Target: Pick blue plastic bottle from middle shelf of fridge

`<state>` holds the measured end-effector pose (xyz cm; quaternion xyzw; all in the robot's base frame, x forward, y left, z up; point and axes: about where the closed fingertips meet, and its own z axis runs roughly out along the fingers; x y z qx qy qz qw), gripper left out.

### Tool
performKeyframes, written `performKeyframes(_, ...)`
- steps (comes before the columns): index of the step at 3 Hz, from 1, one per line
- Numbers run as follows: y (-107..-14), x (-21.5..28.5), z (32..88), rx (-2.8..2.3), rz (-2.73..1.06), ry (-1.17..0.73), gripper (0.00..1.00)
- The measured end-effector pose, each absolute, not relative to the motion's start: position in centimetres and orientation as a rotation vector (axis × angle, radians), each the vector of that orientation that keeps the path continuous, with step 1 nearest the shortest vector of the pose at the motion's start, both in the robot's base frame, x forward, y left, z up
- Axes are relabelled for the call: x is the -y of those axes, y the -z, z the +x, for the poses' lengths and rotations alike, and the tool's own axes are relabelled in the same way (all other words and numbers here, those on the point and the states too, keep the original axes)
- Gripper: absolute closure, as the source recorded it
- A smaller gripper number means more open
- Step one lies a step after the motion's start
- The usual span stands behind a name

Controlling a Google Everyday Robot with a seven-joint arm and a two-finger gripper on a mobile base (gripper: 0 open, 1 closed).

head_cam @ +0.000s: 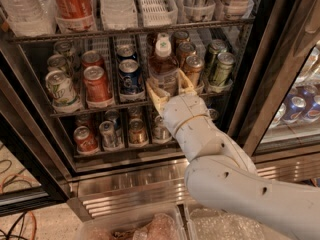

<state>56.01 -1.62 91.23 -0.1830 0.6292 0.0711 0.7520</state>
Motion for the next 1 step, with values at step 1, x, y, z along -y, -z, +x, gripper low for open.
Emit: performKeyframes(1, -90.98, 1.82, 55.27, -1.384, -0.422, -0.155, 1.00)
